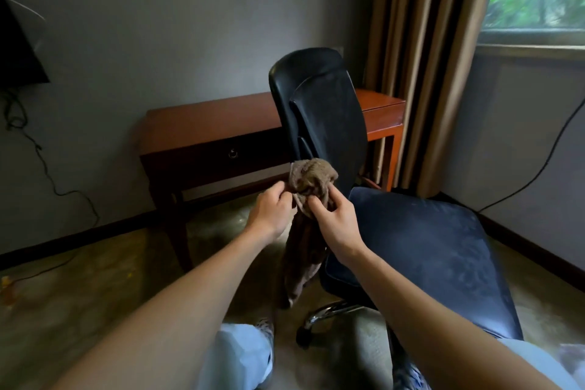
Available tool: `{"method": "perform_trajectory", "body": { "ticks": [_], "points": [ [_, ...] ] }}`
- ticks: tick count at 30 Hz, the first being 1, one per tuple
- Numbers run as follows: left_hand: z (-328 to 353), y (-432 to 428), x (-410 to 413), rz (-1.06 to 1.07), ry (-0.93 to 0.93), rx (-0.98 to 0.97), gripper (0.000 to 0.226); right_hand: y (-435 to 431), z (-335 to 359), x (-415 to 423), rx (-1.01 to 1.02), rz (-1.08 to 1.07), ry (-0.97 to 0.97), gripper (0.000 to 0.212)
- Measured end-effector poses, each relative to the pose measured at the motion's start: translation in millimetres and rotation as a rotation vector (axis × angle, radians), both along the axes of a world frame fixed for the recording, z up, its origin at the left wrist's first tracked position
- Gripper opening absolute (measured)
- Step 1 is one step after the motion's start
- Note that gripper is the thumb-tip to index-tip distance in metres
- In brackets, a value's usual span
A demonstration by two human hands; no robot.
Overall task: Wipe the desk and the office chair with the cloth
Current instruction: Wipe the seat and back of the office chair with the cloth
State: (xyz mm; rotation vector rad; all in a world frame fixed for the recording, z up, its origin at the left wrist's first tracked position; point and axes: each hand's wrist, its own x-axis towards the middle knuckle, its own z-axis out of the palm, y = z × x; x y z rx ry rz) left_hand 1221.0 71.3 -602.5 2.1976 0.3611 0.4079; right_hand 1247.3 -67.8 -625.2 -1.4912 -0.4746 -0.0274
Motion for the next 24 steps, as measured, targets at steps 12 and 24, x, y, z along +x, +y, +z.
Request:
{"method": "perform_trajectory", "body": {
  "ticks": [12,24],
  "points": [
    [112,28,26,-0.062,-0.196,0.138,0.05,3,93,16,-0.008,-0.101,-0.098,0.019],
    [159,41,56,-0.09,-0.145,0.464,0.087,15,119,33,-0.035,-0.165,-0.108,0.018]
  ]
}}
